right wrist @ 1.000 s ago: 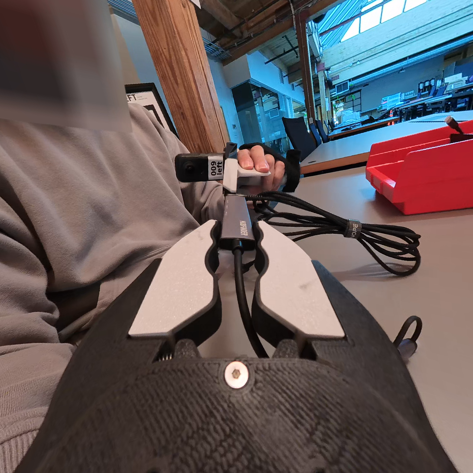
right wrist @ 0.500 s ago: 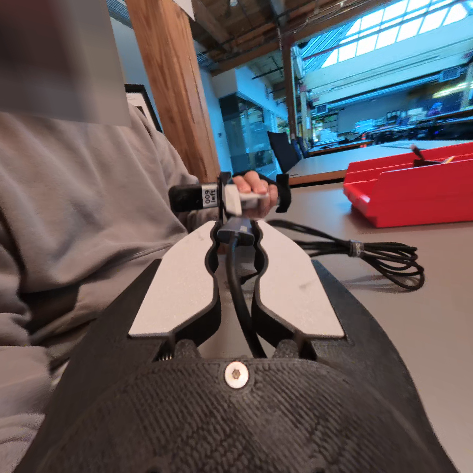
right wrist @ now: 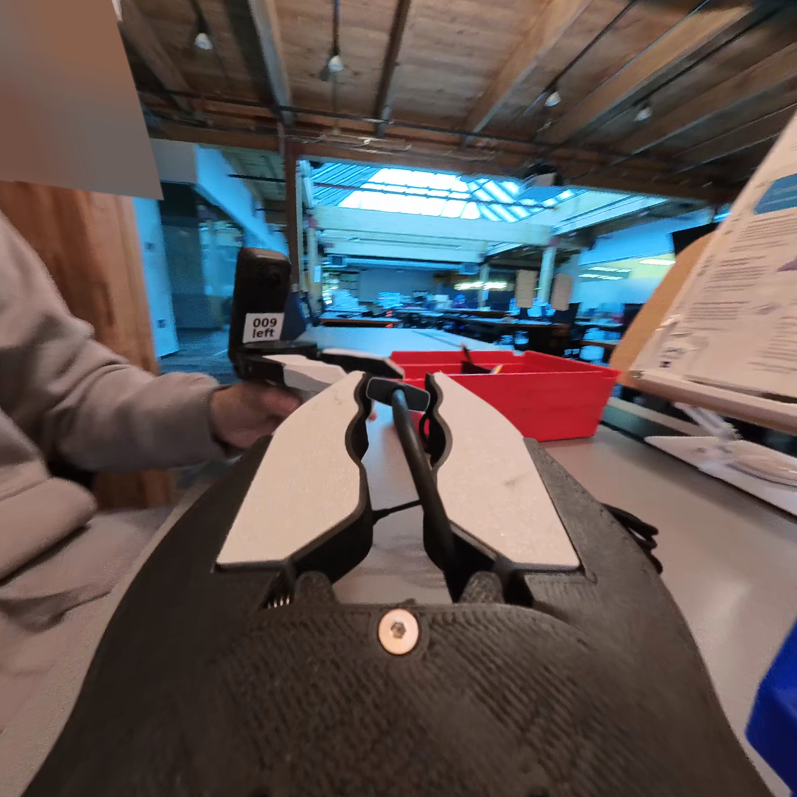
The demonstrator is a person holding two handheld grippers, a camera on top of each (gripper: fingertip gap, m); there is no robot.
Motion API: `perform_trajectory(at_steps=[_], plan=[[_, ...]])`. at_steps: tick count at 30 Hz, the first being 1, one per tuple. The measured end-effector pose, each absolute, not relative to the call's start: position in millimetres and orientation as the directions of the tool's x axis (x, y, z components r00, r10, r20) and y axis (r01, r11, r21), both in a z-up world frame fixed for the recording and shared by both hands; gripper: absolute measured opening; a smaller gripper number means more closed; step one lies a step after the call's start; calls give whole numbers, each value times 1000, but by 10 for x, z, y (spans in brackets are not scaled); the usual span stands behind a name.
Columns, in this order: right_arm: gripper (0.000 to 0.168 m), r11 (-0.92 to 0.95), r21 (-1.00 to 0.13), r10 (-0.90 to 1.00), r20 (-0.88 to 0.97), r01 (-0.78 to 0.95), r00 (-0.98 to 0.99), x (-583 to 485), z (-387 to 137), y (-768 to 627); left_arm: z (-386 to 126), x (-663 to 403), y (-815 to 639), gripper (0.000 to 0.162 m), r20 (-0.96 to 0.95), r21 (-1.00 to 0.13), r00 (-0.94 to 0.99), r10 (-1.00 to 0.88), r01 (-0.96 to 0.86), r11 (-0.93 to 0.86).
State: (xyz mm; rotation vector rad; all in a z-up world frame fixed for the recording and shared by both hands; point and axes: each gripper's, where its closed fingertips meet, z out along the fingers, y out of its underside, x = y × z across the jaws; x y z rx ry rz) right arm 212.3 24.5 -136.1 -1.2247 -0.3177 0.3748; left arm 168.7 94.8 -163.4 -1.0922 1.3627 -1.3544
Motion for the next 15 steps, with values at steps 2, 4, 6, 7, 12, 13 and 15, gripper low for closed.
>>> perform_trajectory(at_steps=[2, 4, 6, 7, 12, 13, 15], plan=[[25, 324, -941, 376, 33, -98, 926, 2152, -1330, 286, -1775, 1722, 919, 42, 316, -945, -242, -917, -165, -282], [24, 328, -942, 325, 47, -66, 945, 2111, -1351, 334, -1823, 1700, 677, 41, 600, -797, -339, -724, -327, -507], [24, 320, -947, 296, 83, -17, 951, 1992, -1400, 383, -1789, 1693, 533, 43, 800, -599, -364, -477, -429, -676], [24, 312, -950, 288, 99, 4, 953, 1920, -1429, 406, -1769, 1701, 524, 40, 854, -510, -364, -372, -446, -735], [24, 235, -967, 231, 154, 99, 961, 1649, -1584, 484, -1771, 1741, 712, 25, 929, -281, -346, -134, -420, -863], [25, 219, -970, 224, 155, 106, 962, 1621, -1600, 496, -1779, 1744, 741, 21, 929, -279, -346, -135, -409, -869], [25, 142, -982, 193, 155, 129, 969, 1622, -1678, 546, -1789, 1751, 809, 20, 925, -296, -341, -168, -367, -882]])
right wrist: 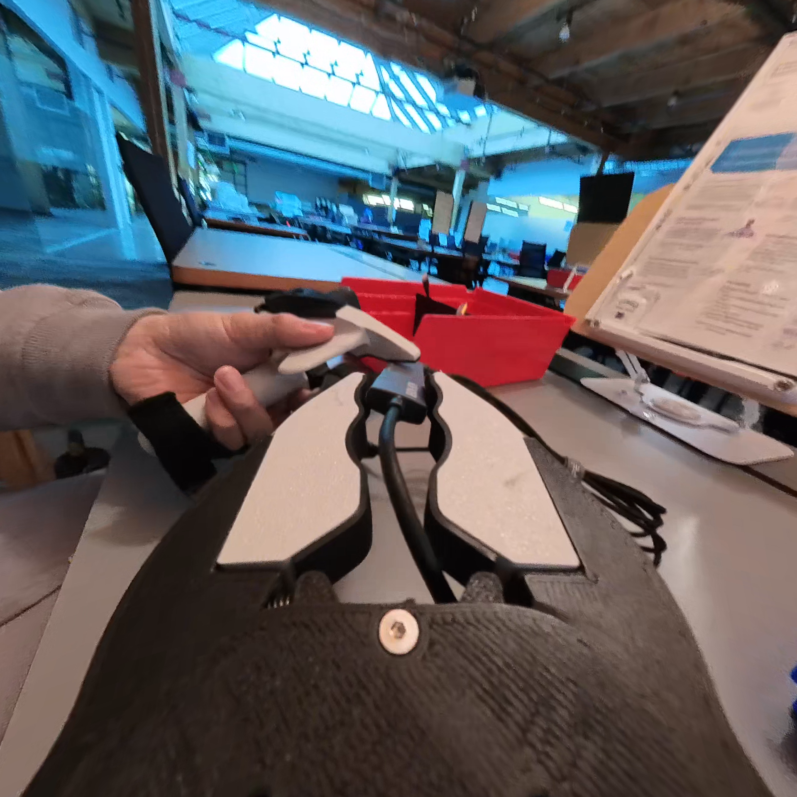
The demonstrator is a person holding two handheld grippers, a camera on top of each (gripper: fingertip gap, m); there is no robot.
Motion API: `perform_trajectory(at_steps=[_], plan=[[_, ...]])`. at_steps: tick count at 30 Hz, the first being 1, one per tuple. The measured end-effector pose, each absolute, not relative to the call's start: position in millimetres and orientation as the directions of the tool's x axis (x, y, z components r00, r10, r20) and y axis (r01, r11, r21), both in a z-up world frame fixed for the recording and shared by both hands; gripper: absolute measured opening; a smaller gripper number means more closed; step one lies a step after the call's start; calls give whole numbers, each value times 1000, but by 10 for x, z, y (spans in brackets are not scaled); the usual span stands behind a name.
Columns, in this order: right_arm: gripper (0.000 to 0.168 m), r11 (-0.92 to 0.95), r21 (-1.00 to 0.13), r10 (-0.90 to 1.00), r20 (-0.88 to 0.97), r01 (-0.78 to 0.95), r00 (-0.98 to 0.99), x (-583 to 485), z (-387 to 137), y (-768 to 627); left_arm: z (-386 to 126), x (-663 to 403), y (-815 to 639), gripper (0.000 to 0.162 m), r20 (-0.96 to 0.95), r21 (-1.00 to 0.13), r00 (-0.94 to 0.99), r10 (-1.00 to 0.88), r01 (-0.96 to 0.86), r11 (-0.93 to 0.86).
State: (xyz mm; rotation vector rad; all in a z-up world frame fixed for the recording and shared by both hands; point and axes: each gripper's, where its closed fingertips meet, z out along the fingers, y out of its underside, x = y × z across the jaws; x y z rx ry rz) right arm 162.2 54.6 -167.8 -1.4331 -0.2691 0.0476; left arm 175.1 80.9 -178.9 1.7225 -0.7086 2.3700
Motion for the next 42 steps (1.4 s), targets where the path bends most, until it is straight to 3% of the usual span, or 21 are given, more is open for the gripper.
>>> perform_trajectory(at_steps=[3, 6, 12, 17, 20, 24, 26, 30, 36, 42], plan=[[25, 50, -993, 147, 110, 103, 983, 1622, -1758, 594, -1713, 1729, 877, 14, 905, -319, -386, -178, -340, -884], [41, -24, -999, 60, 31, 33, 998, 1671, -1828, 628, -1605, 1701, 900, 13, 871, -361, -451, -197, -315, -878], [60, 23, -999, 49, -30, -31, 998, 1629, -1766, 620, -1613, 1701, 909, 12, 856, -367, -488, -170, -343, -864], [73, -16, -992, -54, 129, 128, 990, 1702, -1666, 564, -1702, 1727, 975, 10, 847, -445, -454, -278, -318, -837], [68, -88, -985, -40, 153, 149, 987, 1670, -1785, 625, -1649, 1737, 971, 9, 852, -412, -469, -231, -329, -850], [33, -16, -990, -85, 139, 138, 987, 1669, -1804, 625, -1668, 1763, 906, 9, 871, -380, -448, -203, -353, -855], [27, -3, -988, -106, 155, 155, 982, 1682, -1785, 618, -1678, 1775, 904, 9, 884, -348, -433, -177, -355, -868], [25, -38, -985, -129, 174, 170, 976, 1697, -1822, 645, -1681, 1799, 930, 9, 901, -288, -414, -127, -356, -889], [25, -54, -985, -134, 169, 163, 976, 1703, -1839, 670, -1657, 1825, 947, 9, 906, -291, -399, -143, -339, -895], [25, -70, -989, -130, 137, 129, 982, 1733, -1862, 683, -1708, 1860, 956, 12, 881, -425, -366, -300, -337, -840]])
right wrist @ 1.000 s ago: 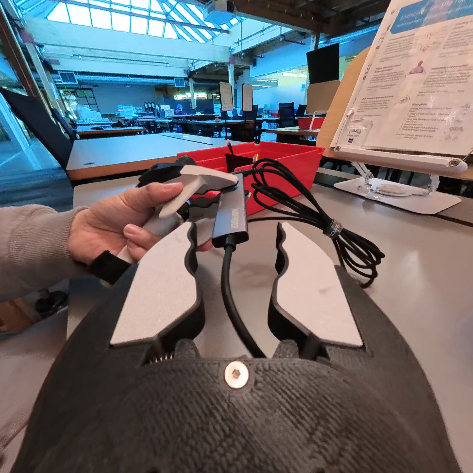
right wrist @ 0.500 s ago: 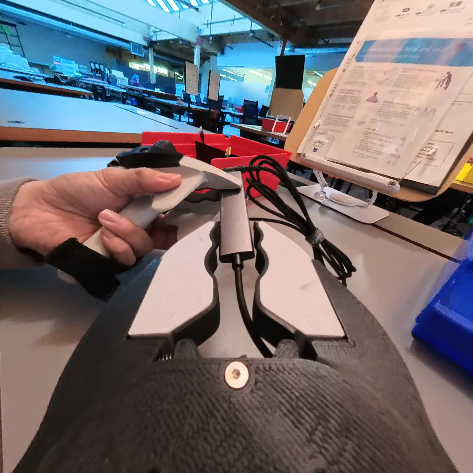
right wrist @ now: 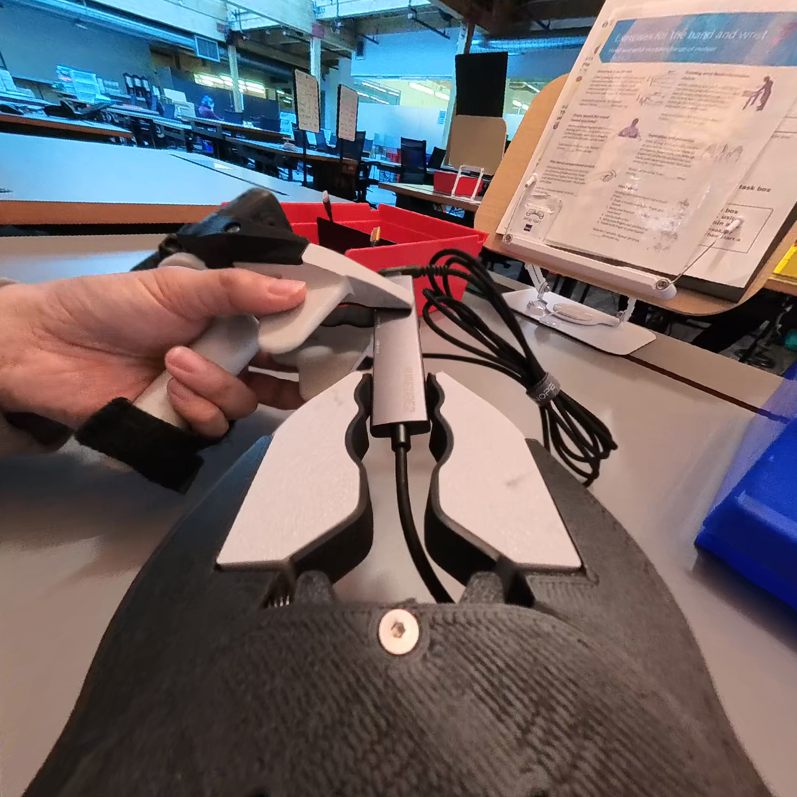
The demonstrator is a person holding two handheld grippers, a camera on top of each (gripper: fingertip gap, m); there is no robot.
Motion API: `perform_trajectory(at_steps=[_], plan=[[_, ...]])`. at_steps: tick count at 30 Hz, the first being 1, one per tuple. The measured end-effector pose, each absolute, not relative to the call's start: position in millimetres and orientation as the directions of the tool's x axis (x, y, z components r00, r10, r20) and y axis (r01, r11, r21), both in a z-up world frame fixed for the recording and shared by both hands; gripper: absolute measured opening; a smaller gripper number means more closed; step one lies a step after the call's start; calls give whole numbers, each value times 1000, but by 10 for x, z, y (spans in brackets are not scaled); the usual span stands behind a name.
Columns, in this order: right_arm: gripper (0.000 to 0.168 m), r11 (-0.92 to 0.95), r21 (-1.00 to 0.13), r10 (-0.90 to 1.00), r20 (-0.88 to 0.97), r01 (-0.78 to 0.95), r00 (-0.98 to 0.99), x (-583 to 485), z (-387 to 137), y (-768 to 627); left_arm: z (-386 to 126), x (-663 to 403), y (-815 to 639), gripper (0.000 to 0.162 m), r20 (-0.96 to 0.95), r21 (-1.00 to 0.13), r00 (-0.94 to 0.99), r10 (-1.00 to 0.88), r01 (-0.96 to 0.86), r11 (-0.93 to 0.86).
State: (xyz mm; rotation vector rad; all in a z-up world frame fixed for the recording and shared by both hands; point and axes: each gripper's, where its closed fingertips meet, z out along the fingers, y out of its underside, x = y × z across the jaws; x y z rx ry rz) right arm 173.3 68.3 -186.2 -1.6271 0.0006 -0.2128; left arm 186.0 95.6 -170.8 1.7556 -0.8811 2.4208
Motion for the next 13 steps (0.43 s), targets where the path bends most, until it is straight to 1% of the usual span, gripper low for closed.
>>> perform_trajectory(at_steps=[2, 4, 6, 8, 9, 11, 13], plan=[[25, -42, -995, -145, 99, 94, 984, 1783, -1829, 653, -1718, 1845, 949, 17, 832, -536, -365, -418, -333, -776], [25, 4, -1000, -169, 1, 1, 986, 1903, -1790, 602, -1657, 1809, 960, 26, 744, -661, -387, -545, -308, -684], [25, 50, -994, -178, -103, -96, 979, 2033, -1762, 548, -1547, 1746, 995, 28, 635, -772, -413, -653, -288, -567], [25, 70, -988, -176, -150, -140, 973, 2103, -1756, 518, -1405, 1658, 1115, 31, 515, -857, -412, -752, -257, -447], [25, 75, -985, -170, -166, -155, 971, 2114, -1754, 514, -1362, 1617, 1245, 31, 459, -887, -369, -808, -247, -390], [25, 74, -983, -158, -180, -170, 971, 2115, -1759, 517, -1370, 1510, 1636, 31, 320, -926, -223, -921, -278, -255], [25, 78, -981, -152, -189, -179, 970, 2119, -1756, 514, -1462, 1371, 2183, 31, 141, -924, -25, -990, -363, -123]])
